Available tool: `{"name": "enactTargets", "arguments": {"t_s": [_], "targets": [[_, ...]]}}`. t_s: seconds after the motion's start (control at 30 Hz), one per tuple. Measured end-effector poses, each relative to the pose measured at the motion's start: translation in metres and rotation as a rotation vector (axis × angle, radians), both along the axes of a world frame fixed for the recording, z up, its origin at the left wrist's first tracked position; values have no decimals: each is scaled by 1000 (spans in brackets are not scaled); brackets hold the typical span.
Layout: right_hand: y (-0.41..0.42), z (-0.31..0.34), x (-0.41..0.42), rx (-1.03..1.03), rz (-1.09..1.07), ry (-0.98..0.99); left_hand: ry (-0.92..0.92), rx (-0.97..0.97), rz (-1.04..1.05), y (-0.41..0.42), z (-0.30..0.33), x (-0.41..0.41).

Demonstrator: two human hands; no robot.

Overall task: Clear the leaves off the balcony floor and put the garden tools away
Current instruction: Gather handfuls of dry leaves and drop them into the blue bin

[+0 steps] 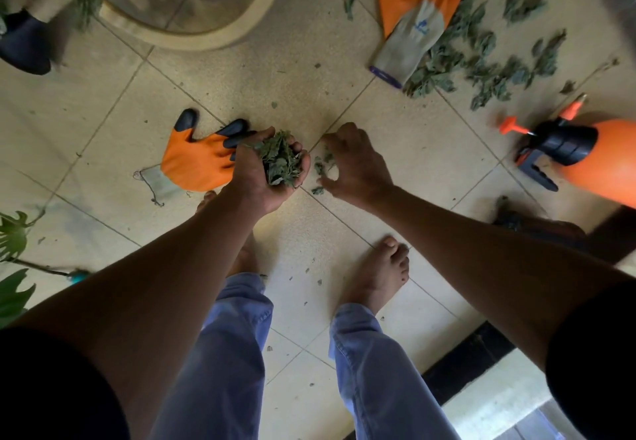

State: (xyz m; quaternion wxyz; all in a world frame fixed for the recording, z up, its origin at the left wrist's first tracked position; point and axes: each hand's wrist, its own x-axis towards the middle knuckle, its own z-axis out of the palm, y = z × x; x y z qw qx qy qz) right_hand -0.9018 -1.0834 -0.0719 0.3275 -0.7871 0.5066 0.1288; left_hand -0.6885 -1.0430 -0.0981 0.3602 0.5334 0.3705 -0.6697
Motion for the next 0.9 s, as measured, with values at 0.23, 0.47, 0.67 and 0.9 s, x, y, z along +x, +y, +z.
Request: {"name": "enactTargets", "arguments": {"t_s": [0.23,0.47,0.67,0.9], "targets": [[43,-12,17,-68,30,-49,-92,-114,-101,-9,58,-21],[46,-14,7,-38,-277,-50,-54,-103,-88,5,65,-20],[20,71,24,71,-821,-379,-33,-129,-18,9,95,-21],[18,195,75,-150,-490,-390,-5,-188,-81,-23,178,-28]]}}
